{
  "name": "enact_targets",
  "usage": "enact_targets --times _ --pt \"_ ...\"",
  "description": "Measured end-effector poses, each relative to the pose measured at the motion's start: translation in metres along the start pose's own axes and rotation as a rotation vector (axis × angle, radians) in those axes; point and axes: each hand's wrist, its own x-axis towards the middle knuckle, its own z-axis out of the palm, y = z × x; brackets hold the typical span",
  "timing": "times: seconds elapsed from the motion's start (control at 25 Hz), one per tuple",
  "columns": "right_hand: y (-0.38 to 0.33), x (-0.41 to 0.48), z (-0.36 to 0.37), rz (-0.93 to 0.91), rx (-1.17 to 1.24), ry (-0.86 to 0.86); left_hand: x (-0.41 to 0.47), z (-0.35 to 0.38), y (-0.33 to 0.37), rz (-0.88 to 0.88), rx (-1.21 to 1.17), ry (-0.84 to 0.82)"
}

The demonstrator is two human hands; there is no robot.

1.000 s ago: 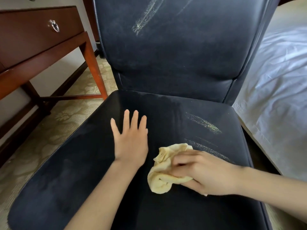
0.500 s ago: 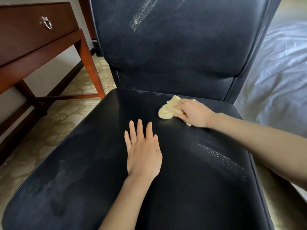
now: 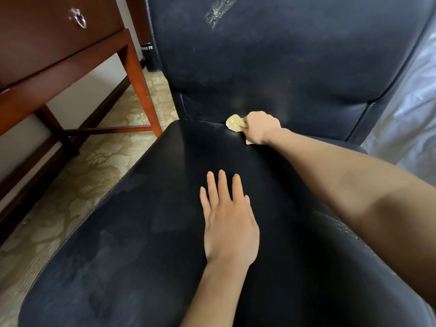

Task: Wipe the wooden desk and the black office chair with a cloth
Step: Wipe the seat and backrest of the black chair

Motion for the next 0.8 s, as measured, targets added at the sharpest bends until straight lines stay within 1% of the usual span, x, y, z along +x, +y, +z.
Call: enact_targets --times 0.12,0.24,0.4,0.56,0.8 --pt "-0.042 0.016 0.006 -0.092 0.03 -0.054 -0.002 -0.001 -0.001 -0.012 0.014 0.0" --pt "-0.08 0.028 0.008 -0.204 0.052 -0.106 -0.003 -0.002 0.001 -0.039 0.004 0.048" --pt "-0.103 0.036 0.01 -0.312 0.025 -0.129 0.002 -0.002 0.002 -0.046 -0.007 0.057" --pt "-0.077 0.033 0.012 -0.405 -0.063 -0.138 0.001 0.003 -0.004 -0.053 -0.011 0.028" --pt "-0.003 0.009 -0.005 -0.356 -0.061 -0.137 0.003 0.001 -0.012 -0.019 0.013 0.023"
